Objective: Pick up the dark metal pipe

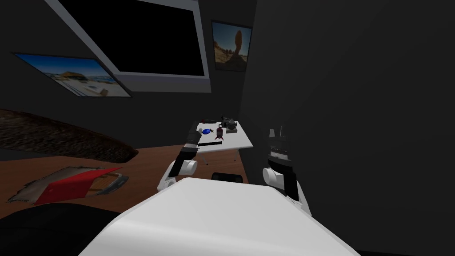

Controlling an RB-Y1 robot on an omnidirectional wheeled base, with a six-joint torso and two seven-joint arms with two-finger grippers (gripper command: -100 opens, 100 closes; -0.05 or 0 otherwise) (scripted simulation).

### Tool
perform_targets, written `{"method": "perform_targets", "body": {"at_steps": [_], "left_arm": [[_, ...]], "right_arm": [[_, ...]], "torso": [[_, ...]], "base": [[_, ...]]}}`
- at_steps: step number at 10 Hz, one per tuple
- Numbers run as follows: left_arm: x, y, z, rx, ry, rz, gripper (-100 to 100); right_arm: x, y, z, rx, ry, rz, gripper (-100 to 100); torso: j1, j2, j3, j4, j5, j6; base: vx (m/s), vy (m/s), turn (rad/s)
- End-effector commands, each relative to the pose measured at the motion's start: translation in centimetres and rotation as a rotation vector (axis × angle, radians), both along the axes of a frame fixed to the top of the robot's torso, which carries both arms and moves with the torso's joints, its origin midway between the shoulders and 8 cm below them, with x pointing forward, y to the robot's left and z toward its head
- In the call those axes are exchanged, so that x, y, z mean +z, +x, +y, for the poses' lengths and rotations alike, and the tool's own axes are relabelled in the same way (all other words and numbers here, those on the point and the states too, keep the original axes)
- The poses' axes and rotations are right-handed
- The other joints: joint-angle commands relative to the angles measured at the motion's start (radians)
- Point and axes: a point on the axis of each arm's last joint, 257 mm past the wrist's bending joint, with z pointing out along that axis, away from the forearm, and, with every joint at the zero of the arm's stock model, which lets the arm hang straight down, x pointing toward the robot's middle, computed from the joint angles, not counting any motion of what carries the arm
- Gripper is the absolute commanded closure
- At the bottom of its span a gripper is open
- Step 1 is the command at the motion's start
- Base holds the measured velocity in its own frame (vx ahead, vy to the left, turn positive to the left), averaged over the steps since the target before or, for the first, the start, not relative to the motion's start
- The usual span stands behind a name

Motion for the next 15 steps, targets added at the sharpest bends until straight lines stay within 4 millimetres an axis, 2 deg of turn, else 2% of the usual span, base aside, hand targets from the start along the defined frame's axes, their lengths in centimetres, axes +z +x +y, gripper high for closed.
{"method": "perform_targets", "body": {"at_steps": [1, 2, 6, 15], "left_arm": [[-1.4, 1.0, -0.2, -0.010, -0.008, 0.052, -100], [-1.4, 1.0, -0.2, -0.009, -0.009, 0.054, -100], [-4.4, 3.3, -0.3, -0.029, -0.037, 0.171, -100], [-10.4, 6.2, 0.1, -0.029, -0.085, 0.395, -100]], "right_arm": [[0.0, 0.0, 0.0, 0.000, 0.000, 0.000, 0], [0.0, 0.0, 0.0, 0.000, 0.000, 0.000, 0], [0.0, 0.0, 0.0, 0.000, 0.000, 0.000, 0], [0.0, 0.0, 0.0, 0.000, 0.000, 0.000, 0]], "torso": [[0.000, 0.000, 0.000, 0.000, 0.000, 0.000], [0.000, -0.001, -0.001, 0.000, 0.000, 0.000], [0.000, -0.001, 0.000, 0.000, 0.000, 0.000], [-0.001, -0.002, -0.001, 0.000, 0.000, 0.000]], "base": [[-0.025, 0.012, -0.121], [-0.016, 0.010, -0.069], [-0.030, 0.007, -0.122], [-0.017, 0.001, -0.086]]}}
